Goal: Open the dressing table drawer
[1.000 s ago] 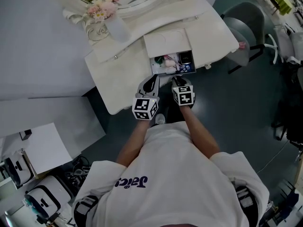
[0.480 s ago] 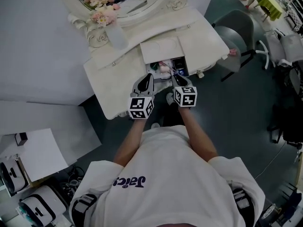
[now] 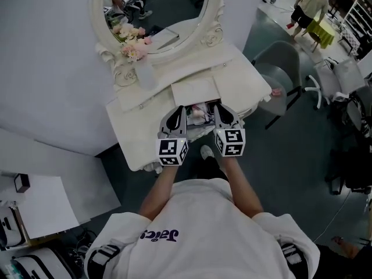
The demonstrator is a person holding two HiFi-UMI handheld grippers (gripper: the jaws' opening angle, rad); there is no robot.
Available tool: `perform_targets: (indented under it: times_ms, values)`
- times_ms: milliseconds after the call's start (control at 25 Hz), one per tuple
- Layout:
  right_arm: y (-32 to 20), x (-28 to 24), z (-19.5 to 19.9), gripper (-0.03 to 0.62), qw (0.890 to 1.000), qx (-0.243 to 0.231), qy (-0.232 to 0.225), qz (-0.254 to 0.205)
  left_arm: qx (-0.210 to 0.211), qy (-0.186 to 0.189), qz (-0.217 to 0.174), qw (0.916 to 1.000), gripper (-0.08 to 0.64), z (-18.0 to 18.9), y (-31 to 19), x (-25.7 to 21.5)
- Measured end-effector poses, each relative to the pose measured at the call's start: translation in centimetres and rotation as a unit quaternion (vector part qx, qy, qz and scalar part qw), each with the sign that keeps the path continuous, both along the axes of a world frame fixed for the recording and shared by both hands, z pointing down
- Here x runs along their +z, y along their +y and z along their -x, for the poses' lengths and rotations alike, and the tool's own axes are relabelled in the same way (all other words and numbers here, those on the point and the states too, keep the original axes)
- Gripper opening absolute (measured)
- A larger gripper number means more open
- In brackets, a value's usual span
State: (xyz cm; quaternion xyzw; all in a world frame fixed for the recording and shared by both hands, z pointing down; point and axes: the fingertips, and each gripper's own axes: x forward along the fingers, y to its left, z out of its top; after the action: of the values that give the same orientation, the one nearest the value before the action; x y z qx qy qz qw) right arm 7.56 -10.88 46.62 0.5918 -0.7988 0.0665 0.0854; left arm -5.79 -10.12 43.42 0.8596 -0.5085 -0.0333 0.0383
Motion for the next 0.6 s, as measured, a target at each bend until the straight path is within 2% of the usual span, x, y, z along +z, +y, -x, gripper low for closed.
perform_targets:
  times_ms: [240,600]
  values:
    - [0.4,-5.4,-0.3,0.011,0.999,0.009,-0.006,-0.044,0.021,-0.007,-0.028,0.9994,0.014,-1.6,0.6,-3.1]
    - [0.6,-7.0,0.1,0.009,0.998,0.005,-0.002,-0.067,0.022,-0.011,-0.028,0.9993,0.014,-1.7,0.6,-3.5]
